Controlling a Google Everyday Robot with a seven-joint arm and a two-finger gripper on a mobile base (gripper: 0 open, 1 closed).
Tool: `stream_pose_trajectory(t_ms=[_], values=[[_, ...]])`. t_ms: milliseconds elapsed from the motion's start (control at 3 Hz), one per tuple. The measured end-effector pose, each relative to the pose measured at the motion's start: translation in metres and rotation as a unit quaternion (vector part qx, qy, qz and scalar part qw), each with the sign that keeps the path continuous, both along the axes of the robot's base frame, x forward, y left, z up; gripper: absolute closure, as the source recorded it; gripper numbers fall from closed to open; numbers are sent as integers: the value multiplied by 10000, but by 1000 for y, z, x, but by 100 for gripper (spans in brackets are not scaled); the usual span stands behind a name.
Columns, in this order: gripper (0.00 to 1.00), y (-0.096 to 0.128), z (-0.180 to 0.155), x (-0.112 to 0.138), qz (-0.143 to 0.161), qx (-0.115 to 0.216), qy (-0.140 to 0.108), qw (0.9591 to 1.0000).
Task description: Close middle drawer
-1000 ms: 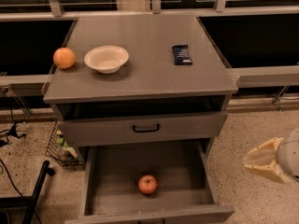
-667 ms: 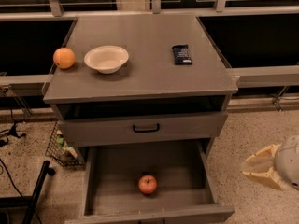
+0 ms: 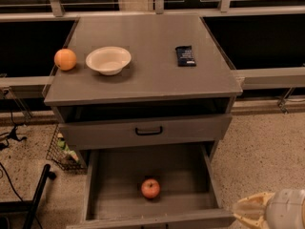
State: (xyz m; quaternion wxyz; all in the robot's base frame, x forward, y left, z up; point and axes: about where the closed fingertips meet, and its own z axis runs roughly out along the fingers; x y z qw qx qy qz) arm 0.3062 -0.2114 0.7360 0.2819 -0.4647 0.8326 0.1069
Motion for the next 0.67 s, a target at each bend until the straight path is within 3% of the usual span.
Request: stream_pose_trajectory(t_ms=[333,667], values=[[100,20,-50,-22,-131,342,-110,9993],[100,51,-115,-41,-200,438,-9,9988]])
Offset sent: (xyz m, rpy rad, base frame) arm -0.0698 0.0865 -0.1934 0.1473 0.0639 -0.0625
